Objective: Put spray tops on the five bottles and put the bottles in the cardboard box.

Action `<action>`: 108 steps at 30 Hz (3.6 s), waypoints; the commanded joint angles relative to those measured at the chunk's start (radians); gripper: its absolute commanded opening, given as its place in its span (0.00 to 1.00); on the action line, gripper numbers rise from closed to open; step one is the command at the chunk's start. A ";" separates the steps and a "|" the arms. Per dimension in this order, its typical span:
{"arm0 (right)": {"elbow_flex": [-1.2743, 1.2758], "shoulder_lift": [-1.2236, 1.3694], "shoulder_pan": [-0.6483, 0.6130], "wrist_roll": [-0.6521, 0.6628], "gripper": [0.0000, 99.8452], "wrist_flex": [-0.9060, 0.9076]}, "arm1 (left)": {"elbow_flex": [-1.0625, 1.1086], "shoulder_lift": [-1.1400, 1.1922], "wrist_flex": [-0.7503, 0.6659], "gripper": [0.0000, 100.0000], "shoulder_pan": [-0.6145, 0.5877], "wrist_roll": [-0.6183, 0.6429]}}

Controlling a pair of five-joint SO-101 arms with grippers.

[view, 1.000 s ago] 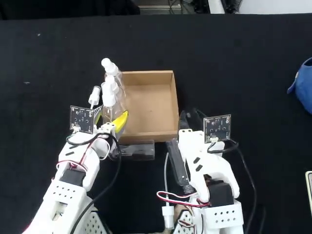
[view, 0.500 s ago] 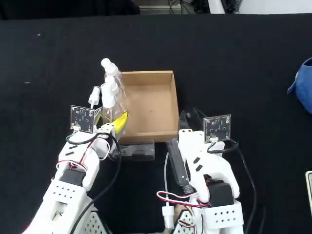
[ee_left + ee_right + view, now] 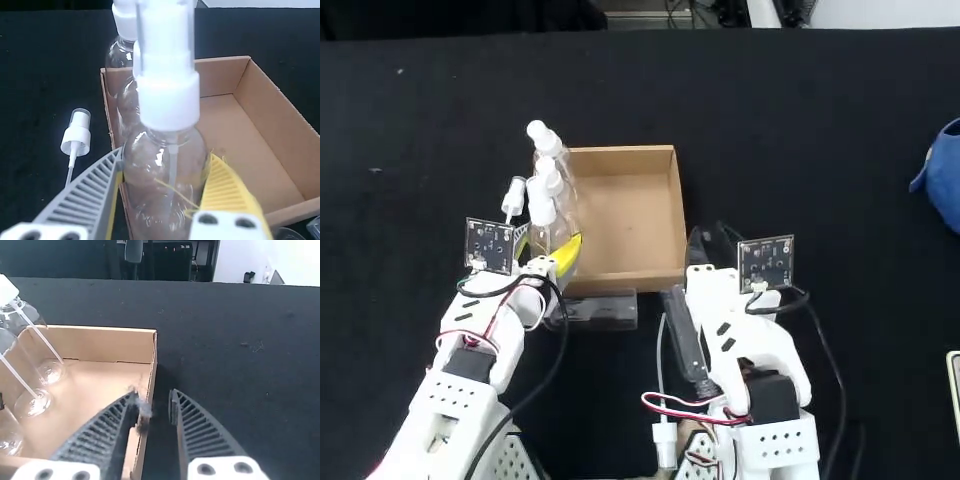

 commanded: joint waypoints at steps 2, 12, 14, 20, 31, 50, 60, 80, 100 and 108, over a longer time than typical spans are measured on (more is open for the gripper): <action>-0.004 -0.084 0.020 0.006 0.09 -0.023 | -0.015 -0.008 0.005 0.03 -0.002 0.008; -0.004 -0.084 0.021 0.006 0.09 -0.023 | -0.010 -0.008 0.005 0.03 -0.004 0.008; -0.004 -0.084 0.021 0.006 0.09 -0.023 | -0.010 -0.008 0.005 0.03 -0.004 0.008; -0.004 -0.084 0.023 0.006 0.09 -0.023 | 0.005 -0.009 0.005 0.18 -0.010 0.011; -0.004 -0.084 0.023 0.006 0.09 -0.023 | 0.007 -0.009 0.005 0.12 -0.010 0.009; -0.004 -0.084 0.023 0.008 0.09 -0.023 | -0.239 -0.011 0.310 0.24 -0.010 0.072; -0.004 -0.084 0.023 0.008 0.09 -0.023 | -0.401 -0.011 0.532 0.24 -0.012 0.071; -0.002 -0.084 0.023 0.003 0.09 -0.025 | -0.743 -0.011 1.137 0.24 -0.010 0.074; -0.010 -0.084 0.023 0.005 0.09 -0.025 | -0.783 0.000 1.386 0.24 -0.579 -0.275; -0.165 -0.081 0.018 0.011 0.09 0.120 | -0.487 -0.009 1.013 0.24 -0.697 -0.253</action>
